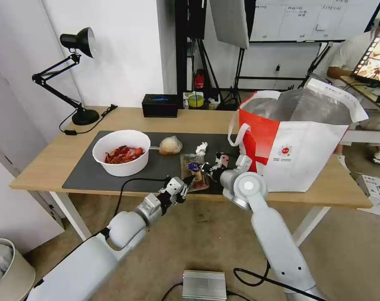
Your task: Pick up the trash from the table and place it into the takeout bag.
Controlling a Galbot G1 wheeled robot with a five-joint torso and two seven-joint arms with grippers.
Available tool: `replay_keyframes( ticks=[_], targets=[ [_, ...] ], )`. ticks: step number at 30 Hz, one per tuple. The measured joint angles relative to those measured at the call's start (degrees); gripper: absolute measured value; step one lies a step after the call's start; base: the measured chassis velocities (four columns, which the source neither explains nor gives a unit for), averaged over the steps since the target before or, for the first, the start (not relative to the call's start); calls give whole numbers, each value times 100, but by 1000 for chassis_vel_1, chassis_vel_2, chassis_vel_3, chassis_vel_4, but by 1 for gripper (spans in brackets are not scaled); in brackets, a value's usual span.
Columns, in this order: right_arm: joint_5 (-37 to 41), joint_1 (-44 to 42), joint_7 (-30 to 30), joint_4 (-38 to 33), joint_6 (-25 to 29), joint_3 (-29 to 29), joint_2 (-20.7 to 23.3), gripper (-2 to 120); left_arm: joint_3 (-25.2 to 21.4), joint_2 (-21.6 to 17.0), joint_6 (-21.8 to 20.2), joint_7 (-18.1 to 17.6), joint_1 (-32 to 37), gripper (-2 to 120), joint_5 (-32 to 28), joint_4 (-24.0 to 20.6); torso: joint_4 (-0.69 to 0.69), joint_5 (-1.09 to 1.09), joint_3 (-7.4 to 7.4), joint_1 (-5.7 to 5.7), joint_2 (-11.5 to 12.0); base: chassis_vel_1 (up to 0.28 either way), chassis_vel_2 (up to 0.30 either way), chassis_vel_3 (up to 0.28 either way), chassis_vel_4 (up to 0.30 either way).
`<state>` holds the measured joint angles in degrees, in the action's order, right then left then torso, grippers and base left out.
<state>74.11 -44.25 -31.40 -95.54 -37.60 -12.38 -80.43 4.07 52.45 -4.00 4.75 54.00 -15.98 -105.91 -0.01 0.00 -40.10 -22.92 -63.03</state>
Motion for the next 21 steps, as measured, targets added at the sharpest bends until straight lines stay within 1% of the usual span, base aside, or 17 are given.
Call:
replay_keyframes(
  ticks=[2,5,6,9,10,14,15,17,18,20,21],
  targets=[
    [0,5,2,5,0,-1,-4,0,-81,-44,7,19,76,0,0,-44,1,-1,0,0,0,0,0,0,0],
    [5,15,30,3,0,-7,-10,0,-495,-239,98,71,477,0,6,-268,0,0,0,0,0,0,0,0,0],
    [5,15,30,3,0,-7,-10,0,-495,-239,98,71,477,0,6,-268,0,0,0,0,0,0,0,0,0],
    [6,0,104,-23,15,-32,-5,0,-818,-299,186,76,822,0,21,-432,1,0,0,0,1,0,0,0,0],
    [6,0,104,-23,15,-32,-5,0,-818,-299,186,76,822,0,21,-432,1,0,0,0,1,0,0,0,0],
    [7,4,240,-141,104,-90,-13,0,-1261,-244,322,70,1411,0,120,-717,1,0,0,0,1,0,0,0,0],
    [7,4,240,-141,104,-90,-13,0,-1261,-244,322,70,1411,0,120,-717,1,0,0,0,1,0,0,0,0],
    [7,32,312,-284,160,-115,15,0,-1460,-177,355,67,1696,0,168,-860,2,0,0,0,1,0,0,0,0],
    [7,32,312,-284,160,-115,15,0,-1460,-177,355,67,1696,0,168,-860,2,0,0,0,1,0,0,0,0],
    [5,49,427,-499,254,-154,120,0,-1640,-83,412,67,1953,5,193,-978,1,0,0,0,1,0,0,0,0],
    [5,49,427,-499,254,-154,120,0,-1640,-83,412,67,1953,5,193,-978,1,0,0,0,1,0,0,0,0]
  ],
)
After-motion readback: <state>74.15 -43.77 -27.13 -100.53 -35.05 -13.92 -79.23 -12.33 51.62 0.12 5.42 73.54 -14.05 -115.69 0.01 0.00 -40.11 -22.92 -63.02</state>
